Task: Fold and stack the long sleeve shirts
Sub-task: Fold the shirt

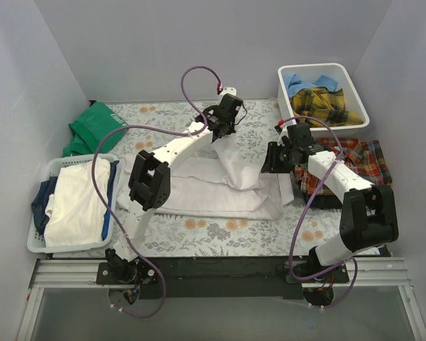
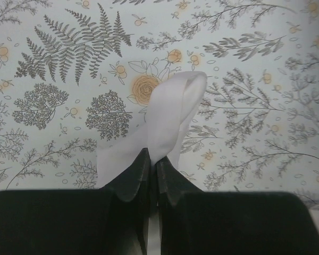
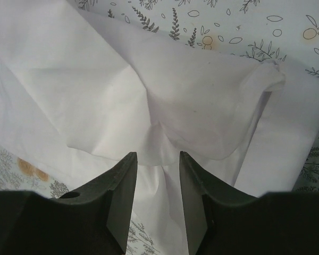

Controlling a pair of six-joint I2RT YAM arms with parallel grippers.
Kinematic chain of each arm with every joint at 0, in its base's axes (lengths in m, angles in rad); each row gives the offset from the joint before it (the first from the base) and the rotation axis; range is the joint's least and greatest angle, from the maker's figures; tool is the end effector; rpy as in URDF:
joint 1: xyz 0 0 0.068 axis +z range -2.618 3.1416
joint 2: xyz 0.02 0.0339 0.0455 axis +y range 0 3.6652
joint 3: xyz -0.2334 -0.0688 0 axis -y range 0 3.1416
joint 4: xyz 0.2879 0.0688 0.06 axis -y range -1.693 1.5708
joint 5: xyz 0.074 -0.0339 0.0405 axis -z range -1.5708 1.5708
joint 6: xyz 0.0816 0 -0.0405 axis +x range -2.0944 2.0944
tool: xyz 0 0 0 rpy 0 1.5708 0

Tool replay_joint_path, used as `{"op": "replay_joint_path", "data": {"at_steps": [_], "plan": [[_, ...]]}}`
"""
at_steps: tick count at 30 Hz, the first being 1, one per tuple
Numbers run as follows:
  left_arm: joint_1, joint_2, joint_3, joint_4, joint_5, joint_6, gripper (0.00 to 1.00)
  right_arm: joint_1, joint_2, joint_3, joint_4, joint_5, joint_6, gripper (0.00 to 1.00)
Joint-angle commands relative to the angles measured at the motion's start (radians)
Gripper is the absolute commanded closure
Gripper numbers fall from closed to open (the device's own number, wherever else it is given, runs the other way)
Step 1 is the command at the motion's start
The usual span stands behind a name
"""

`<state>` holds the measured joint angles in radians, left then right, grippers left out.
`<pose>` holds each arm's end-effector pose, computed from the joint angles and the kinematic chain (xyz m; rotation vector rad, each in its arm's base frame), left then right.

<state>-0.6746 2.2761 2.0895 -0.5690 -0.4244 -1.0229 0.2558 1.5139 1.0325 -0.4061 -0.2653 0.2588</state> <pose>0.4687 -0.3318 0.1950 -0.6011 2.1982 -0.4122 0.3681 0.1184 0.1479 -0.1145 2.4924 0.5471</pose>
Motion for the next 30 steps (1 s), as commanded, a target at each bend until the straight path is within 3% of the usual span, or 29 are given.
{"op": "replay_joint_path", "data": {"at_steps": [1, 11, 17, 21, 30], "plan": [[-0.011, -0.141, -0.012, -0.072, -0.037, -0.019, 1.0, 0.002, 0.009, 0.024, 0.039, -0.011, 0.0, 0.54], [-0.08, -0.41, -0.294, -0.131, -0.013, -0.071, 1.0, 0.003, 0.055, 0.101, 0.041, -0.008, 0.04, 0.54], [-0.189, -0.614, -0.541, -0.108, 0.191, 0.003, 1.0, 0.003, 0.123, 0.153, 0.039, -0.045, 0.045, 0.54], [-0.308, -0.727, -0.69, -0.115, 0.179, -0.028, 1.0, 0.002, 0.144, 0.161, 0.038, -0.041, 0.046, 0.54], [-0.376, -0.914, -0.807, -0.219, 0.138, -0.209, 0.98, 0.017, 0.161, 0.149, 0.024, -0.106, 0.007, 0.54]]}}
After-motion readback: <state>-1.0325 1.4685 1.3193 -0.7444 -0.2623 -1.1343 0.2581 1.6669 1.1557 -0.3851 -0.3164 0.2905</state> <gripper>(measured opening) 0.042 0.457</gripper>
